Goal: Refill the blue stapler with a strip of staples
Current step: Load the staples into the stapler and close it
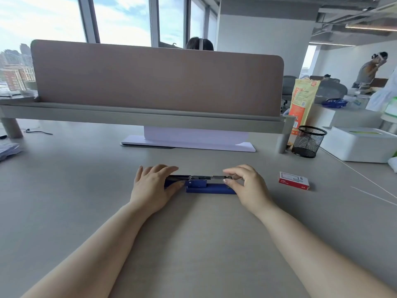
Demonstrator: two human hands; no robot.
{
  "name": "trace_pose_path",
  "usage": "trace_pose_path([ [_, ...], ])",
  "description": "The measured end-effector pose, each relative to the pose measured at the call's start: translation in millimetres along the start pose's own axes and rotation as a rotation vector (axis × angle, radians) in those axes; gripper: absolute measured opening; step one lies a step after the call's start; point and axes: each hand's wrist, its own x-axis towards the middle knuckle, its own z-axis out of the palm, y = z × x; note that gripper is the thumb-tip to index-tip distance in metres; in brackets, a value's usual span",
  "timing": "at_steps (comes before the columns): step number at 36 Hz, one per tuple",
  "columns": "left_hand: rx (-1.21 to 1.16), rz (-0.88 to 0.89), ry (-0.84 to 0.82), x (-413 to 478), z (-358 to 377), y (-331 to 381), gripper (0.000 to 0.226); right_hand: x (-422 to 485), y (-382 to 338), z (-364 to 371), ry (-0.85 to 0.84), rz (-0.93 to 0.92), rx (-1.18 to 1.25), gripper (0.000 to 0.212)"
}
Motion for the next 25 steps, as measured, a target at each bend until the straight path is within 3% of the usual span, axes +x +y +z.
trace_pose_path([
  [7, 0.105, -0.348, -0.087, -3, -8, -9, 0.096, -2, 6, -3, 0.037, 0.095, -0.009, 0.019],
  [10, 0.118, -0.372, -0.084, -3, -8, -7, 0.1, 0, 11, -1, 0.029, 0.168, 0.0, 0.015],
  [13, -0.018, -0.403, -0.042, -2, -9, -8, 0.098, 1, 14, 0, -0.003, 0.2, 0.016, 0.011],
  [17, -0.272, -0.403, 0.058, 1, -11, -8, 0.097, 1, 10, -1, -0.001, 0.194, 0.031, 0.008],
  [20, -0.332, -0.374, 0.144, 1, -15, 3, 0.096, 0, 6, -2, -0.01, 0.193, 0.049, 0.008],
  [25, -0.461, -0.202, 0.29, 0, -18, 19, 0.092, -1, 6, -2, -0.035, 0.198, 0.079, 0.01],
])
